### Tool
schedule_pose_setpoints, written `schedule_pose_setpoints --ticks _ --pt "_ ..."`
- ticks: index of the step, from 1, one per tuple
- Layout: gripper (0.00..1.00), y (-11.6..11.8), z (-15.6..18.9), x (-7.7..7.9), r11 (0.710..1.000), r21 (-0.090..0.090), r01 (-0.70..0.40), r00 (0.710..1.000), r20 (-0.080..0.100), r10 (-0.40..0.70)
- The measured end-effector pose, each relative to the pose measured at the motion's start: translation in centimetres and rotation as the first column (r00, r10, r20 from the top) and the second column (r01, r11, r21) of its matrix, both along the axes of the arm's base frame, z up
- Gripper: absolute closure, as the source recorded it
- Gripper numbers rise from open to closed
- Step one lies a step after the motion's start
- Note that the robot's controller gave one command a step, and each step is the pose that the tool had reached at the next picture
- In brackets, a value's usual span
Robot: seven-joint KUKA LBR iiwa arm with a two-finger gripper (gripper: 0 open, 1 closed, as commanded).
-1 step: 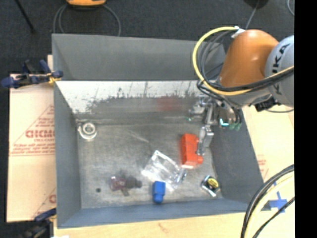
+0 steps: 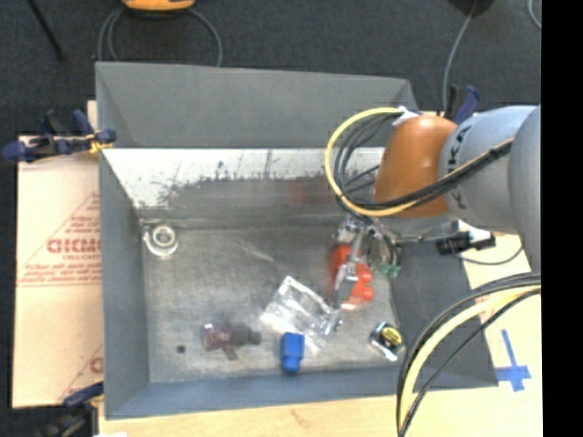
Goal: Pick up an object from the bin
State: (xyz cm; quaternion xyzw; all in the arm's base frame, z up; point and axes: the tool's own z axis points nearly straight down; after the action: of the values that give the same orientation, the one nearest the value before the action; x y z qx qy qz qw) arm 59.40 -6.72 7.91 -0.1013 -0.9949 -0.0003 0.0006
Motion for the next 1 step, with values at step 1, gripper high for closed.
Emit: schedule_pose_setpoints --ticks 1 --pt "0.0 -3.42 3.36 -3.36 0.99 -0.005 -0.138 0.99 0.004 0.138"
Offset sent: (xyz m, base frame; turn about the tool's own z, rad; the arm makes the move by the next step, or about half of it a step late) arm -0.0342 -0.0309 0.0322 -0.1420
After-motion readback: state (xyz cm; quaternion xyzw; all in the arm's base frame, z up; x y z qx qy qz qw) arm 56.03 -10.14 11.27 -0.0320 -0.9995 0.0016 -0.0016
